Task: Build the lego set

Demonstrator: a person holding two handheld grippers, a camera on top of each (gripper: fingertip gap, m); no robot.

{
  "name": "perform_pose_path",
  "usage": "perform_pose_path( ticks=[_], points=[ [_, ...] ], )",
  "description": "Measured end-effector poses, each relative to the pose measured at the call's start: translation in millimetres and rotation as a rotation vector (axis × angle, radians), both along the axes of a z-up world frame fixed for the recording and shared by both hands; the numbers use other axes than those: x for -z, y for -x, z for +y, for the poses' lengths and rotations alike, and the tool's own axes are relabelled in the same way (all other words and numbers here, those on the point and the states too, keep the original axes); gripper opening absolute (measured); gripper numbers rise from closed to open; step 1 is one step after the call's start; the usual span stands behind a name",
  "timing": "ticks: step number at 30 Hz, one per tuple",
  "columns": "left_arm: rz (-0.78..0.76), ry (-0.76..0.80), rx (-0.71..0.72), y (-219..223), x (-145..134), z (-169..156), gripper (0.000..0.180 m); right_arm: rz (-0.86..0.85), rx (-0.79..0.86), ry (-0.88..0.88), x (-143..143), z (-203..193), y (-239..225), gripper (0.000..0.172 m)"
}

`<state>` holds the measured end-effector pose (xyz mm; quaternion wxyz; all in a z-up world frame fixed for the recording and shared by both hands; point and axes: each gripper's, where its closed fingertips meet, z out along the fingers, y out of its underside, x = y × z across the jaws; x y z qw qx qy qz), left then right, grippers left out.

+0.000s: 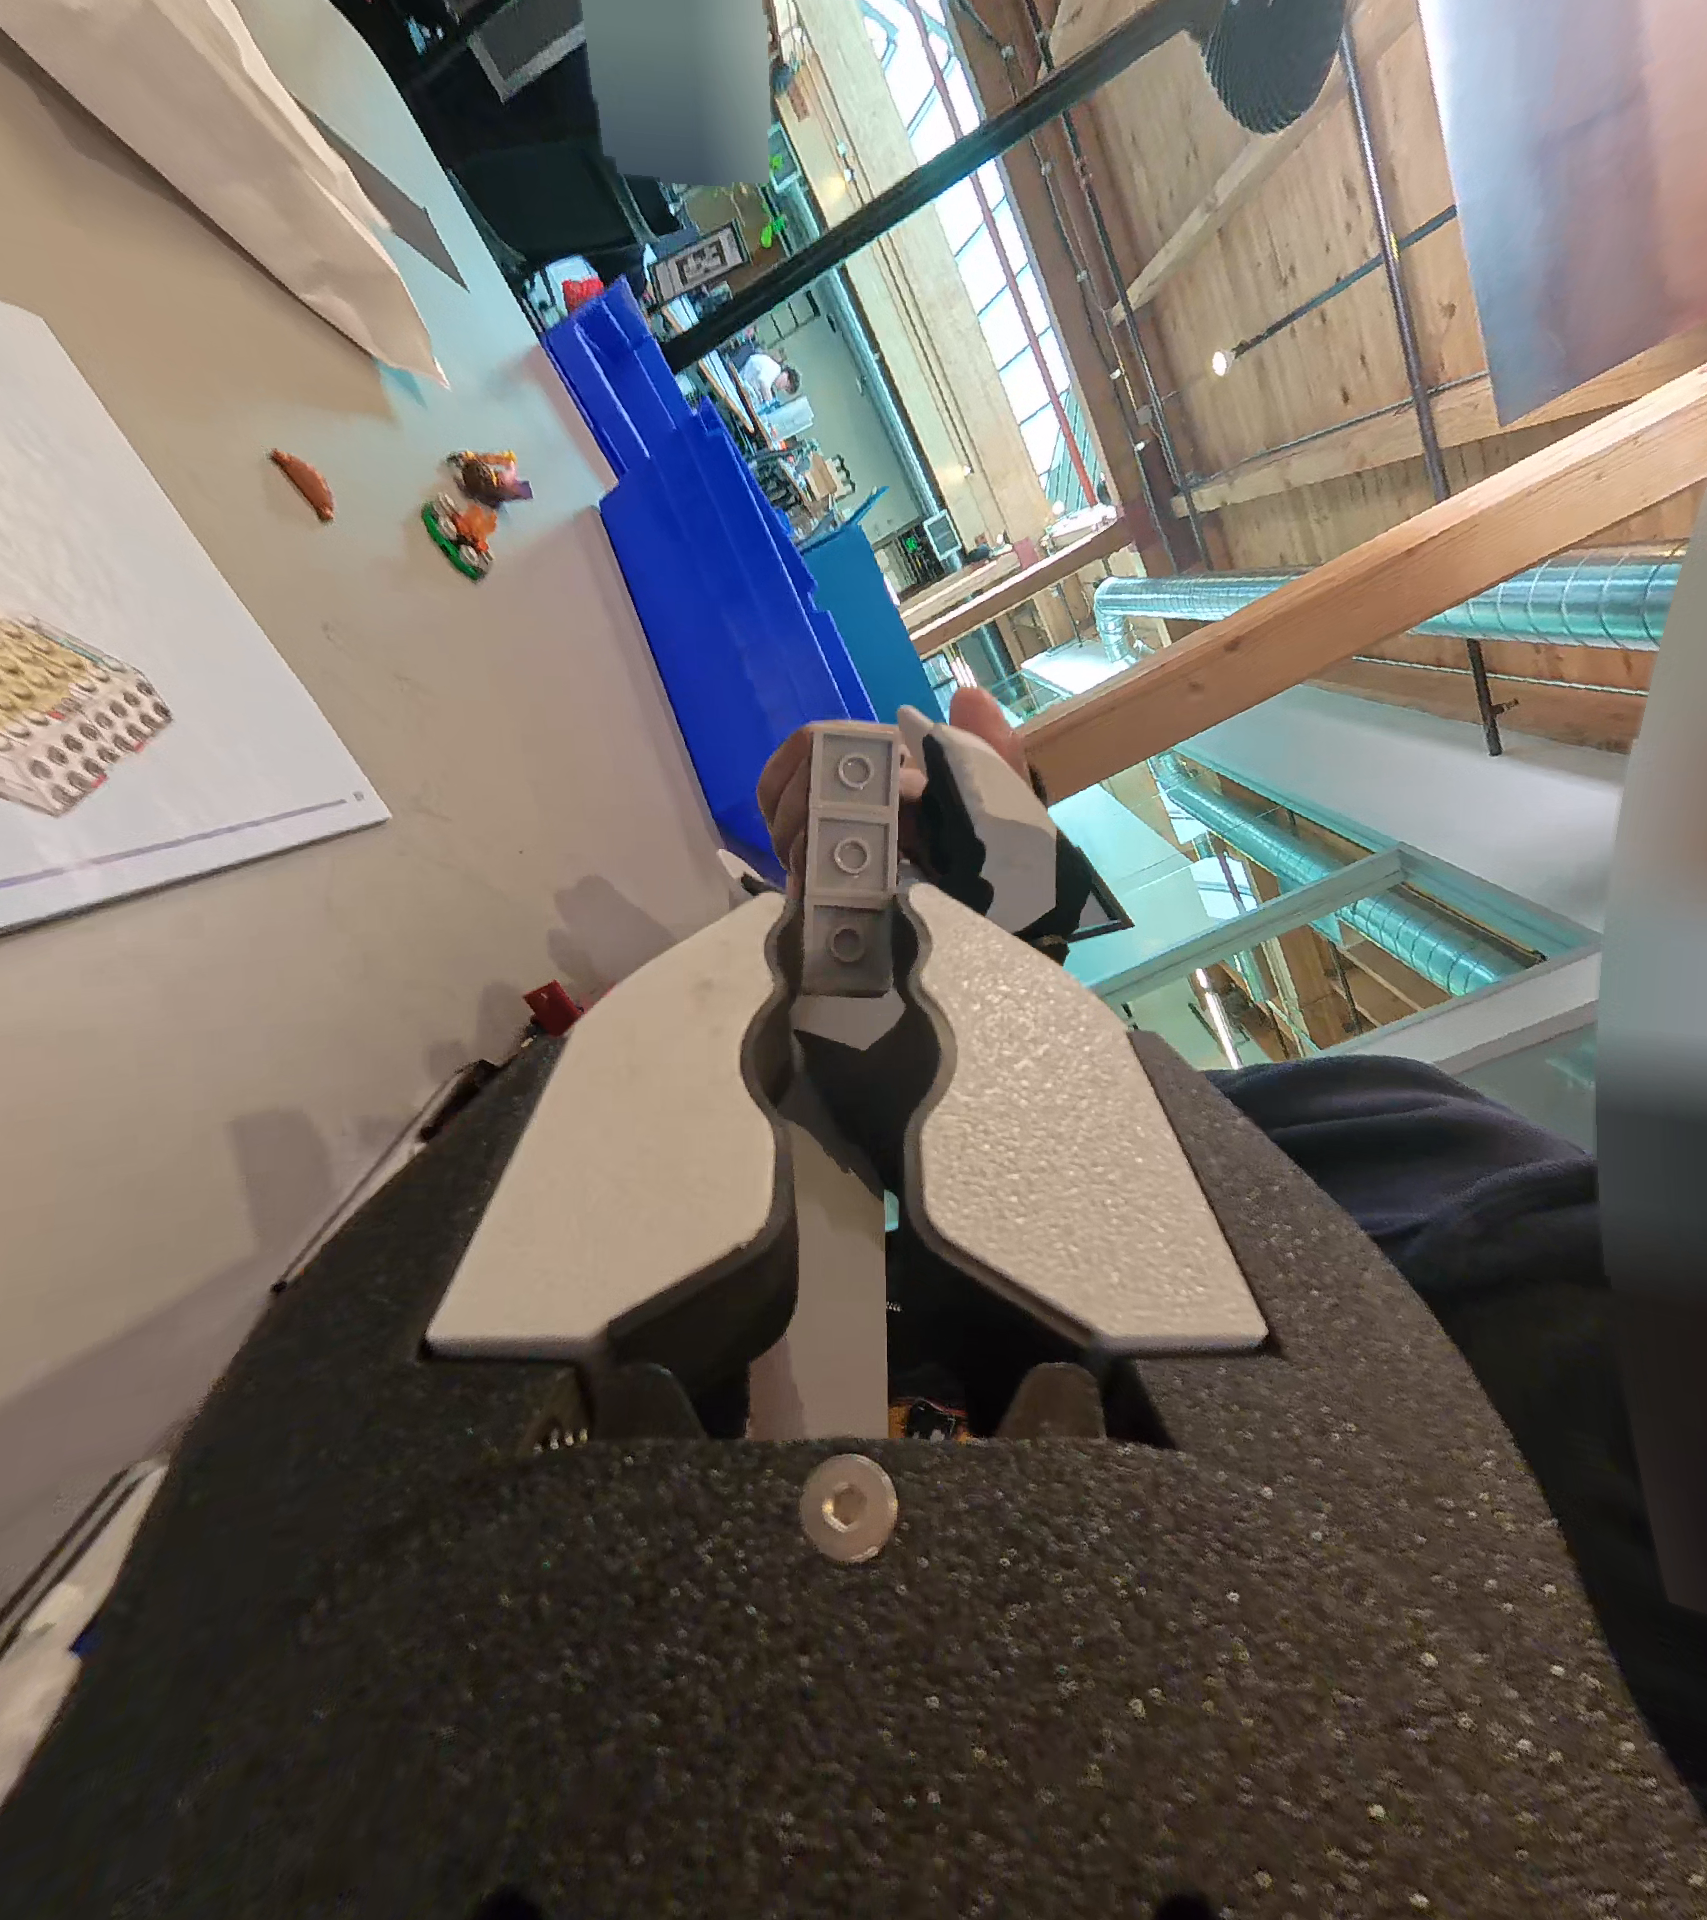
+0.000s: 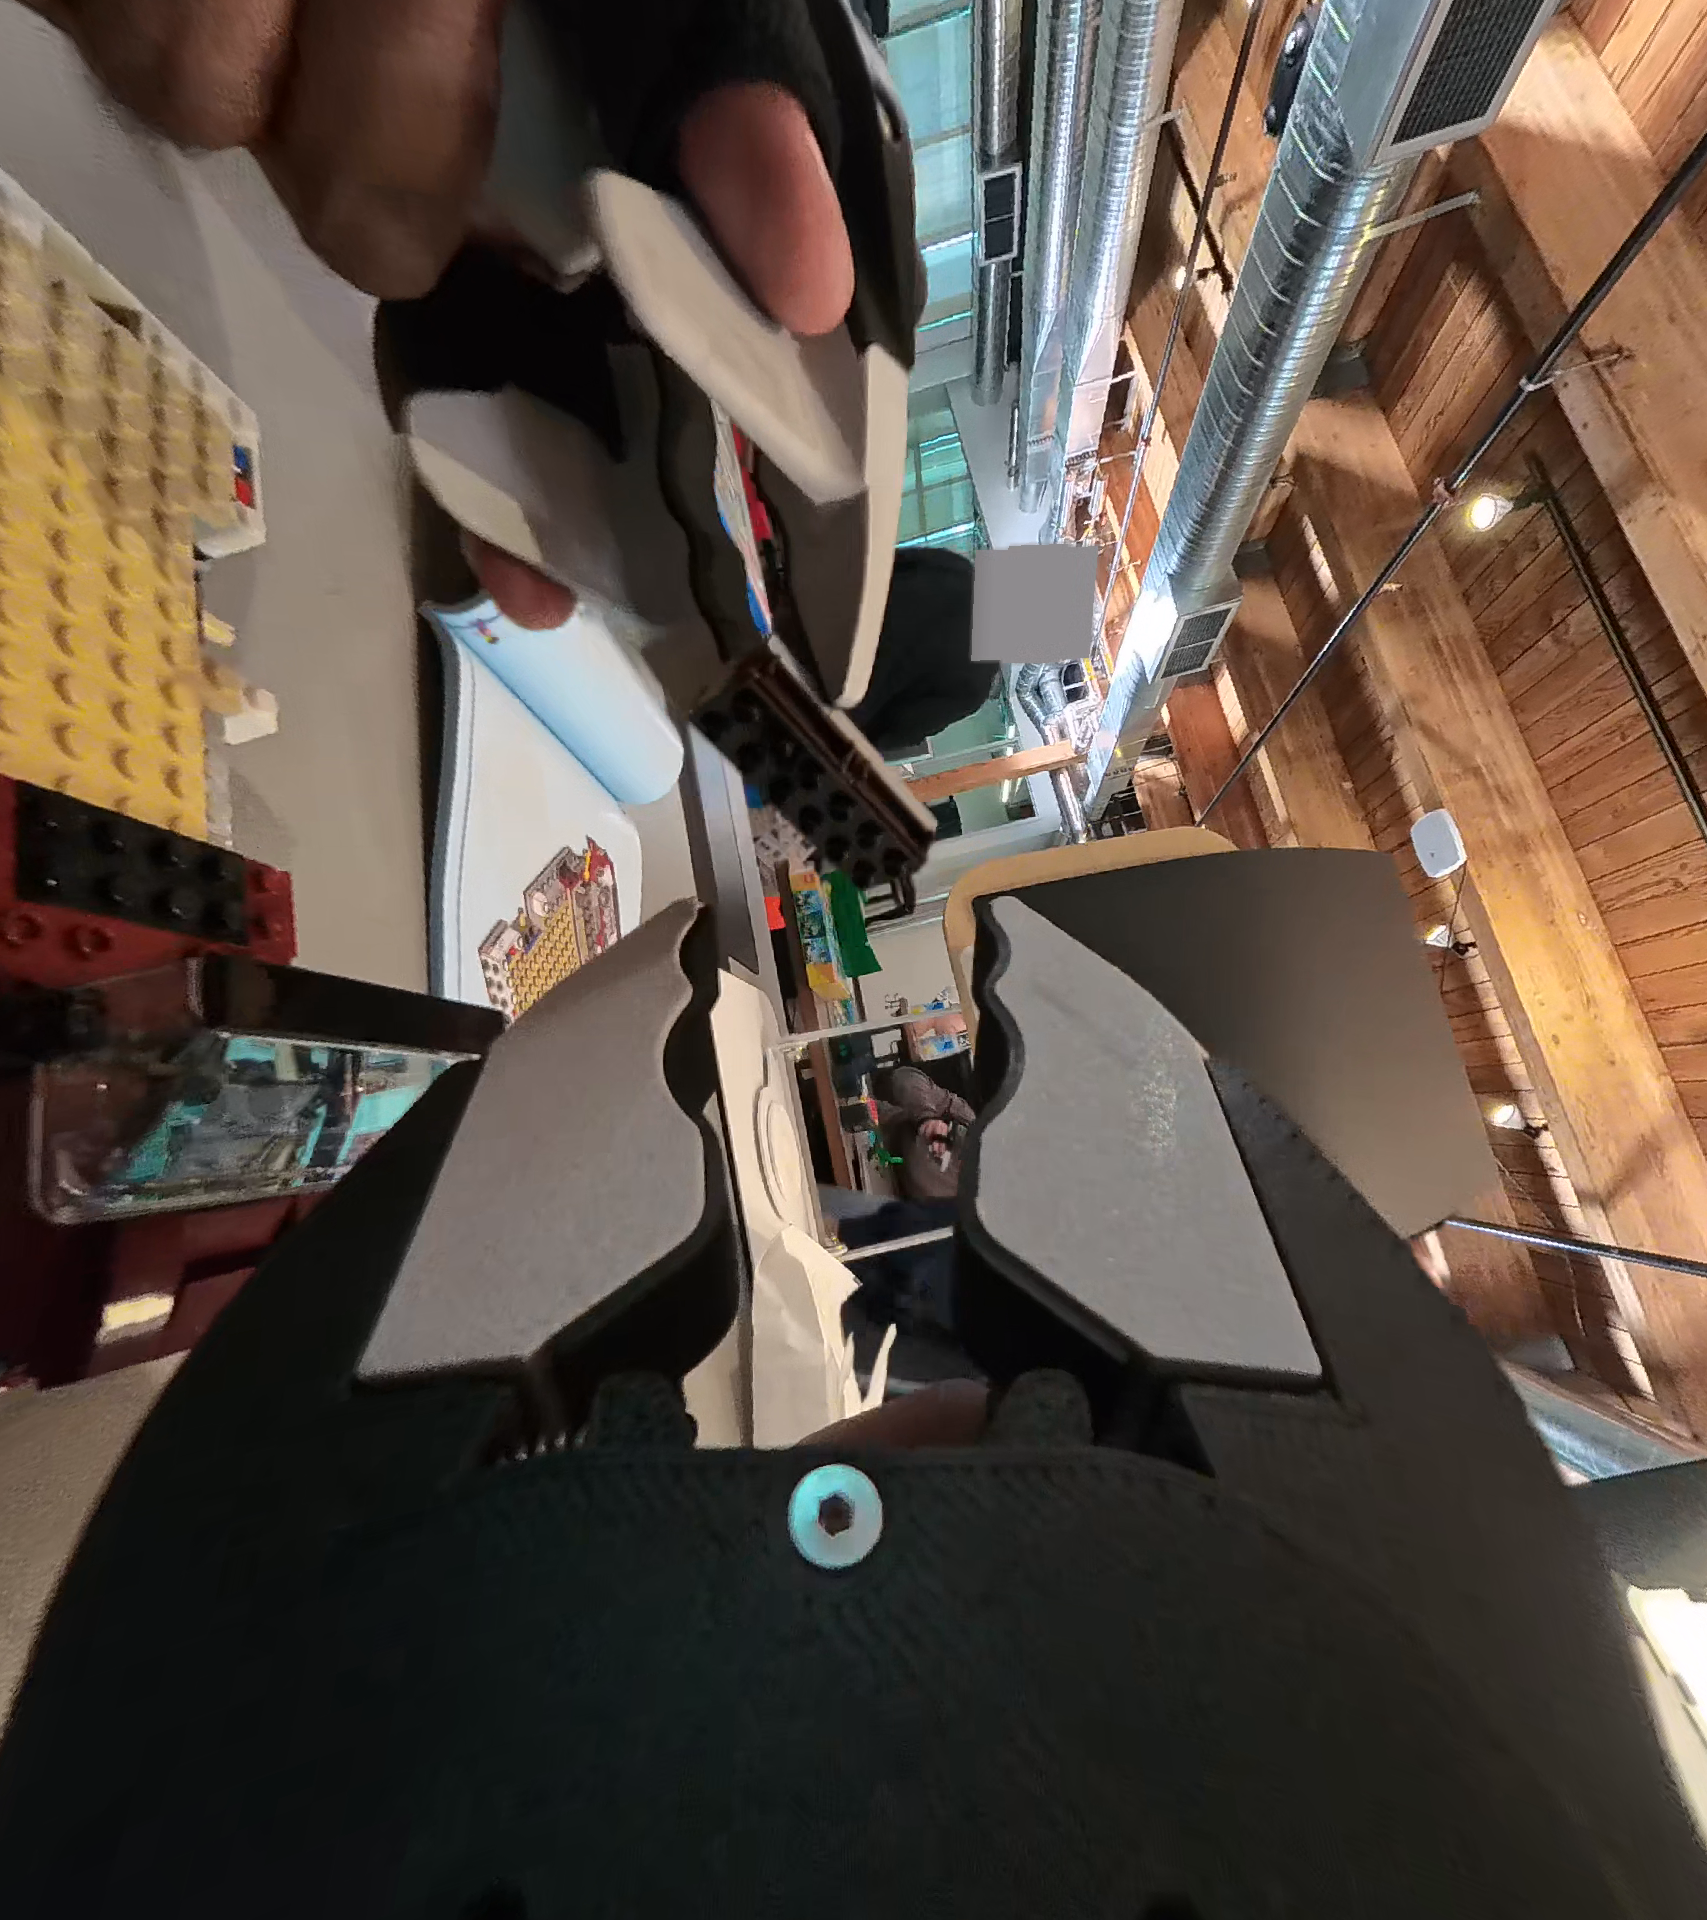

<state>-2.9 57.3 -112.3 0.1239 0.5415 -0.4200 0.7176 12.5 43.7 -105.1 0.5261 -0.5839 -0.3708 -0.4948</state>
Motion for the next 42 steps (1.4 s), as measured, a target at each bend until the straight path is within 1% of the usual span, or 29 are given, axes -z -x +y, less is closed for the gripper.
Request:
perform_pose_path(
  ticks=[3,5,20,28,30,35,36,39,42],
  points=[
    [-0.013,0.002,-0.031,-0.2,-4.5,11.2,0.016,0.009,-0.005,0.0,-0.3,-0.4,1.9,0.046],
    [-0.014,0.009,-0.029,0.6,-5.2,12.2,0.016,0.004,-0.009,0.0,-0.4,-0.3,3.9,0.046],
    [0.008,0.021,0.051,4.5,0.1,-7.8,0.016,-0.064,-0.016,-0.012,-3.2,-1.4,10.8,0.047],
    [0.03,0.006,0.103,7.7,6.8,-19.5,0.016,-0.124,-0.038,0.027,3.5,-1.2,16.9,0.047],
    [0.032,0.011,0.115,8.6,6.8,-22.3,0.016,-0.143,-0.04,0.024,3.5,-0.9,18.5,0.045],
    [0.031,0.012,0.155,12.4,7.1,-31.9,0.016,-0.174,-0.047,0.027,4.7,-1.2,20.1,0.03],
    [0.031,0.007,0.154,12.4,7.6,-32.0,0.016,-0.175,-0.046,0.032,5.2,-1.2,19.8,0.03],
    [0.024,-0.002,0.153,12.3,7.1,-30.7,0.016,-0.166,-0.032,0.048,6.2,-0.7,17.7,0.026],
    [-0.017,-0.023,0.137,11.5,1.9,-26.4,0.017,-0.122,-0.011,0.062,5.7,-1.1,15.9,0.021]
  ],
)
